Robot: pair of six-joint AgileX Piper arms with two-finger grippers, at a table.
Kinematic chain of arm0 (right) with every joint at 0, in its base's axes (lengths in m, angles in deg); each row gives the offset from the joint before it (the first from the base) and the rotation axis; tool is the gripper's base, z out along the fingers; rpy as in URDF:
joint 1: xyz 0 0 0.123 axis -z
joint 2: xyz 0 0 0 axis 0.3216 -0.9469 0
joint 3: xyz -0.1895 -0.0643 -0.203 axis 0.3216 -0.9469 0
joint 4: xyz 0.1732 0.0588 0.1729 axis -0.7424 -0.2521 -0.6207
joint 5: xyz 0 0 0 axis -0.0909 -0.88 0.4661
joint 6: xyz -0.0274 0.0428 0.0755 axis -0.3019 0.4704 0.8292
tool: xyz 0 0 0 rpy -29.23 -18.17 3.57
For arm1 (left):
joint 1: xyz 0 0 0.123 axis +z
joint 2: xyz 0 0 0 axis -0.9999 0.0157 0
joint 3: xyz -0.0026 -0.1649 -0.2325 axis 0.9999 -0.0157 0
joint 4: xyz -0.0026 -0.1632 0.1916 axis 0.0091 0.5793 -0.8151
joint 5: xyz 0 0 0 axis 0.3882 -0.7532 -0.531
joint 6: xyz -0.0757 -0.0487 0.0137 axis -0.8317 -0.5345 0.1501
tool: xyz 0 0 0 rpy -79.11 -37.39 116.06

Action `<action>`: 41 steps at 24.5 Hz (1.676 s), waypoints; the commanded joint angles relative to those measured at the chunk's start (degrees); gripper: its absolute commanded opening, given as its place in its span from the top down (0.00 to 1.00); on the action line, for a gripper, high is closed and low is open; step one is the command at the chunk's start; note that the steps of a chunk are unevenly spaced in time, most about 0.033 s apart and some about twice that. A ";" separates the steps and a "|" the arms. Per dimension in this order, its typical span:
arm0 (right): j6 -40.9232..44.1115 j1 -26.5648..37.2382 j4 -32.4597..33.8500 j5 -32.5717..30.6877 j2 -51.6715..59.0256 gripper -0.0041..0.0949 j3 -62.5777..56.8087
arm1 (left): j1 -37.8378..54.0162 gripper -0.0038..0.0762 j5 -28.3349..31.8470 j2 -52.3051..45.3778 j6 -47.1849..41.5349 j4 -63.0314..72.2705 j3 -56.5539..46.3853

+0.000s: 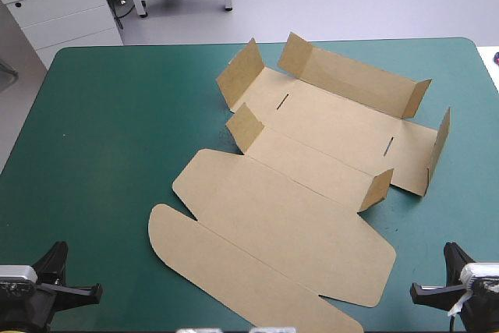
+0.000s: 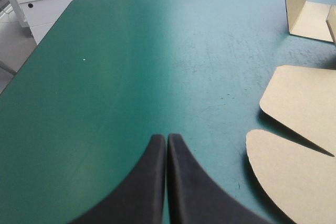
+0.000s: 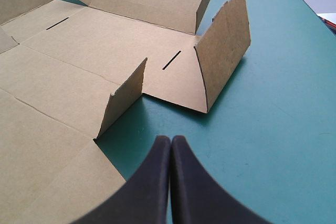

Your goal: Fold the box

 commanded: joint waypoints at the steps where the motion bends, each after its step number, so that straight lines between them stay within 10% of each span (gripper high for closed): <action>1: -0.50 0.10 0.02 4.02 -0.71 0.98 1.76 | 0.19 0.96 4.17 -0.78 -0.25 -0.09 1.79; 14: -0.59 0.10 0.02 4.02 -0.71 0.91 1.76 | 0.19 0.96 4.17 -0.78 -0.25 -0.09 1.79; 22: -0.16 0.10 0.34 4.02 -0.83 0.14 1.76 | 0.19 0.96 4.17 -0.78 -0.25 -0.09 1.79; 41: 12.64 0.10 -14.89 4.74 -44.27 0.13 19.28 | 0.19 0.96 4.17 -0.78 -0.25 -0.09 1.79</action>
